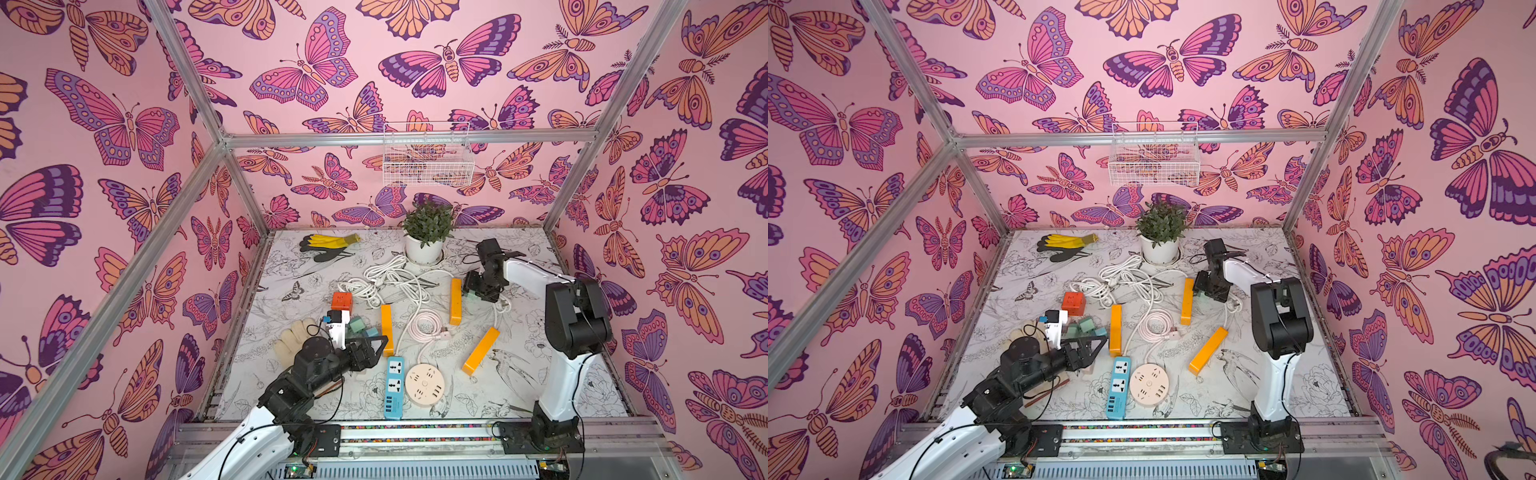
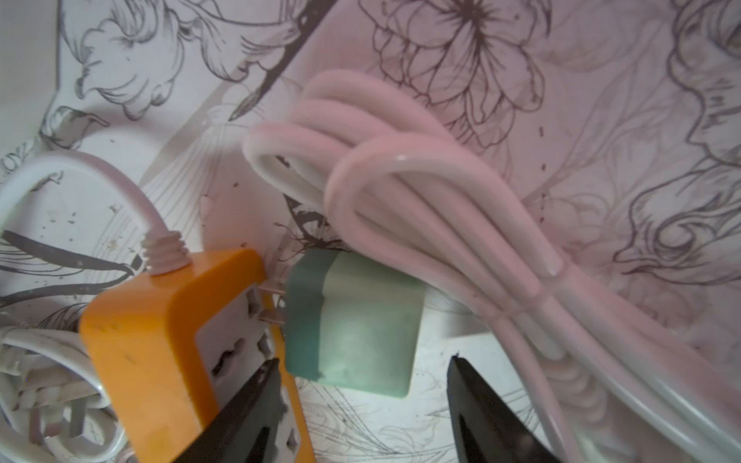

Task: Pull the plug off the socket
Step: Pick up the plug from the center of the board.

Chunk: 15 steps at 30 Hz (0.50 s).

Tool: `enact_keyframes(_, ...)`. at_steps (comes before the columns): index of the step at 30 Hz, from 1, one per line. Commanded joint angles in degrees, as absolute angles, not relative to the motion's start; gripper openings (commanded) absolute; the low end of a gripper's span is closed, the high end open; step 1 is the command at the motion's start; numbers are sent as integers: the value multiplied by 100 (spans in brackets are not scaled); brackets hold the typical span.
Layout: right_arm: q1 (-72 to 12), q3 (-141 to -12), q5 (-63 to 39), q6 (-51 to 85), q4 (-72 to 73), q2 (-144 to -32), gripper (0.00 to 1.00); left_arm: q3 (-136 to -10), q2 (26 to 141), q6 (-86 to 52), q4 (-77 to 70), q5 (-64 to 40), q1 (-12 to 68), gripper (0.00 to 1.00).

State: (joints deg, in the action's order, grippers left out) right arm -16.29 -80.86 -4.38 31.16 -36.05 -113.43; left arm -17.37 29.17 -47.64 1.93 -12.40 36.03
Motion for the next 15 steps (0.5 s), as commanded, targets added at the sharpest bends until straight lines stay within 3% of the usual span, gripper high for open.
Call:
enact_keyframes(1, -1685, -8404, -210, 2983, -3978, -11540, 70, -1661, 2830, -4720, 215, -1194, 3621, 98)
enact_keyframes(10, -1679, -8720, -81, 3056, -4245, -11934, 64, -1721, 2642, -4658, 430, -1156, 3629, 98)
enact_keyframes(15, -1678, -8459, 45, 3016, -4152, -11576, 49, -1664, 2481, -4667, 474, -1090, 3622, 98)
